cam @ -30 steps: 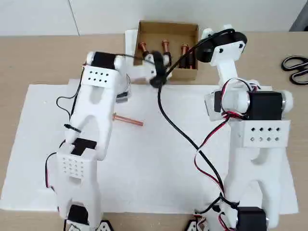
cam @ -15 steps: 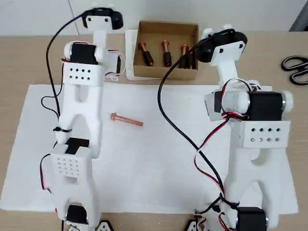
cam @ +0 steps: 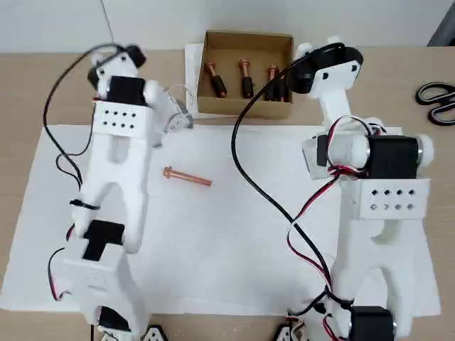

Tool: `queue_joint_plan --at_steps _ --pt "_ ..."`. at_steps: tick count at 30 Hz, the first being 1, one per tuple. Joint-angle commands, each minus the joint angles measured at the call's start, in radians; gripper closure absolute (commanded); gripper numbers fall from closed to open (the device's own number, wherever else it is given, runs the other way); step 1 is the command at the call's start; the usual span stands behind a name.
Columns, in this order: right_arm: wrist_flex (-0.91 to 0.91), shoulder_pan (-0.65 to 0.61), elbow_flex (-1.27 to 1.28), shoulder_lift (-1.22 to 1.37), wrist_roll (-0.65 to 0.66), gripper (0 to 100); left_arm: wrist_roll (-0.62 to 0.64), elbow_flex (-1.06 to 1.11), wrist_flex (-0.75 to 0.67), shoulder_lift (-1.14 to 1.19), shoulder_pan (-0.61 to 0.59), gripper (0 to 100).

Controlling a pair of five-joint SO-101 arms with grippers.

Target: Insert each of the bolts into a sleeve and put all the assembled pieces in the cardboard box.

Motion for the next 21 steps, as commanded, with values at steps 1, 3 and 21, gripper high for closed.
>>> queue_joint_plan --at_steps 1,3,21 --pt "-0.007 -0.007 -0.009 -0.038 0.005 99.5 0.124 0.09 -0.009 -0.049 0.005 76" --pt "-0.007 -0.008 -0.009 -0.038 0.005 99.5 0.146 0.099 -0.026 -0.023 0.003 76" --pt "-0.005 -0.005 -0.009 -0.038 0.003 99.5 0.218 0.096 -0.083 0.215 0.026 76"
